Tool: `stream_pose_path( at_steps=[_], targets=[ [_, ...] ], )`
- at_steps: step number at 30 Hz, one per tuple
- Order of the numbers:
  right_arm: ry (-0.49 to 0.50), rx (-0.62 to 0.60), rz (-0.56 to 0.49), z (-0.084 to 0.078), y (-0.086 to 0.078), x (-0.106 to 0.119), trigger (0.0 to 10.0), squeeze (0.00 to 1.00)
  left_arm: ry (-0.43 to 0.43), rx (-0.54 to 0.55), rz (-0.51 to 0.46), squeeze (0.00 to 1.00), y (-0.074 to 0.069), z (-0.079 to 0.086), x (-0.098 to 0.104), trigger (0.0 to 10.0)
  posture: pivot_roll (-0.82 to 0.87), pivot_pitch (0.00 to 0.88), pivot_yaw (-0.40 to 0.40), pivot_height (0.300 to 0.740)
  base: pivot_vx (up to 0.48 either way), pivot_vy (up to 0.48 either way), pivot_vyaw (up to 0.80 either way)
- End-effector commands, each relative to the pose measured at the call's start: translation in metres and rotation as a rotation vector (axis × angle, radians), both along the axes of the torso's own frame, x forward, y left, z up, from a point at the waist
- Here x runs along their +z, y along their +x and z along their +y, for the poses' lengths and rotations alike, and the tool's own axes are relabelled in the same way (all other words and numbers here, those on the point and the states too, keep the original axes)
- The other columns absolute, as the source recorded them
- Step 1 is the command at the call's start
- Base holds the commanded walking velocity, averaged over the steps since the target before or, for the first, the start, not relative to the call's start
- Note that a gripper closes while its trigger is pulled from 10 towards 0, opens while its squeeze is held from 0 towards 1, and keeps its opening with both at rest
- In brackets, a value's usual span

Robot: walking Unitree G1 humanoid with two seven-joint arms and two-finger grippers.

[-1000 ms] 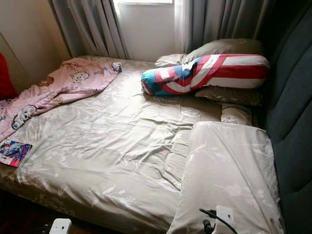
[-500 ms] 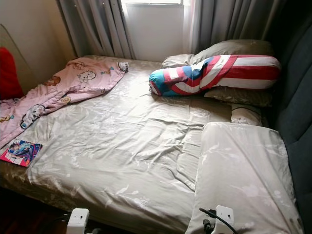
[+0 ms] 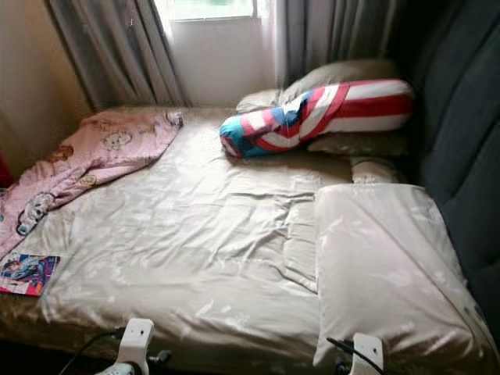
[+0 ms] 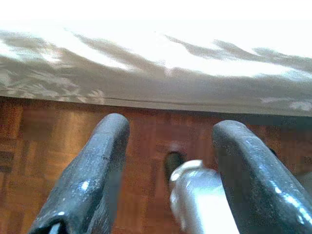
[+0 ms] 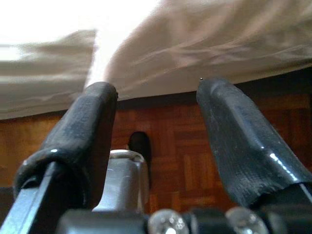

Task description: Clean up the room

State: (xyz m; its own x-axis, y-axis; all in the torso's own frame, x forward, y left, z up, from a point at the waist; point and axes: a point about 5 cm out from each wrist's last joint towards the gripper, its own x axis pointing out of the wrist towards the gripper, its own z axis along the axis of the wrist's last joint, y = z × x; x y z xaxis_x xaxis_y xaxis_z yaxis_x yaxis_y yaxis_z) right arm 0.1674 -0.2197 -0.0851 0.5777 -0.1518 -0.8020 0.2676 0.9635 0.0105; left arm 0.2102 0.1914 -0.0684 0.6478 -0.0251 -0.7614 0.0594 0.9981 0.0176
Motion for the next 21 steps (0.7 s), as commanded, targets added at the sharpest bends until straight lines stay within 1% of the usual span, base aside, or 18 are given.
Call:
stream_pose_path(
  at_steps=[1,4,5,10,11,13,14,15,17,21],
  targets=[
    [0.025,0.014,-0.014,0.011,0.006,0.000,10.0,0.00,0.038,0.032,0.025,0.00,-0.007,0.023,0.000,10.0,-0.03,0.000,0.043,0.740,0.000,0.480,0.00],
    [0.025,0.013,-0.015,0.011,0.006,0.000,10.0,0.00,0.045,0.040,0.026,0.00,-0.010,0.032,0.000,10.0,-0.02,0.000,0.043,0.740,0.000,0.480,0.00],
    [0.025,0.013,-0.015,0.011,0.006,0.000,10.0,0.00,0.045,0.040,0.026,0.00,-0.010,0.032,0.000,10.0,-0.02,0.000,0.043,0.740,0.000,0.480,0.00],
    [0.025,0.013,-0.014,0.011,0.006,0.001,10.0,0.00,0.048,0.046,0.036,0.00,-0.022,0.039,-0.004,10.0,-0.02,0.000,0.043,0.740,0.000,0.480,0.00],
    [0.025,0.014,-0.014,0.011,0.006,0.001,10.0,0.00,0.047,0.048,0.041,0.00,-0.029,0.041,-0.006,10.0,-0.02,0.000,0.042,0.740,0.000,0.480,0.00],
    [0.025,0.014,-0.014,0.011,0.006,0.001,10.0,0.00,0.046,0.049,0.042,0.00,-0.031,0.042,-0.007,10.0,-0.02,0.000,0.042,0.740,0.000,0.480,0.00],
    [0.026,0.015,-0.014,0.010,0.006,0.001,10.0,0.00,0.044,0.050,0.048,0.00,-0.035,0.042,-0.008,10.0,-0.02,0.000,0.042,0.740,0.000,0.480,0.00],
    [0.026,0.015,-0.014,0.010,0.006,0.001,10.0,0.00,0.044,0.050,0.048,0.00,-0.035,0.042,-0.008,10.0,-0.02,0.000,0.042,0.740,0.000,0.480,0.00],
    [0.026,0.016,-0.014,0.011,0.007,0.001,10.0,0.00,0.042,0.050,0.058,0.00,-0.040,0.039,-0.012,10.0,-0.02,0.000,0.042,0.740,0.000,0.480,0.00],
    [0.026,0.017,-0.013,0.011,0.007,0.001,10.0,0.00,0.041,0.050,0.067,0.00,-0.043,0.035,-0.014,10.0,-0.02,0.000,0.042,0.740,0.000,0.480,0.00]
  ],
)
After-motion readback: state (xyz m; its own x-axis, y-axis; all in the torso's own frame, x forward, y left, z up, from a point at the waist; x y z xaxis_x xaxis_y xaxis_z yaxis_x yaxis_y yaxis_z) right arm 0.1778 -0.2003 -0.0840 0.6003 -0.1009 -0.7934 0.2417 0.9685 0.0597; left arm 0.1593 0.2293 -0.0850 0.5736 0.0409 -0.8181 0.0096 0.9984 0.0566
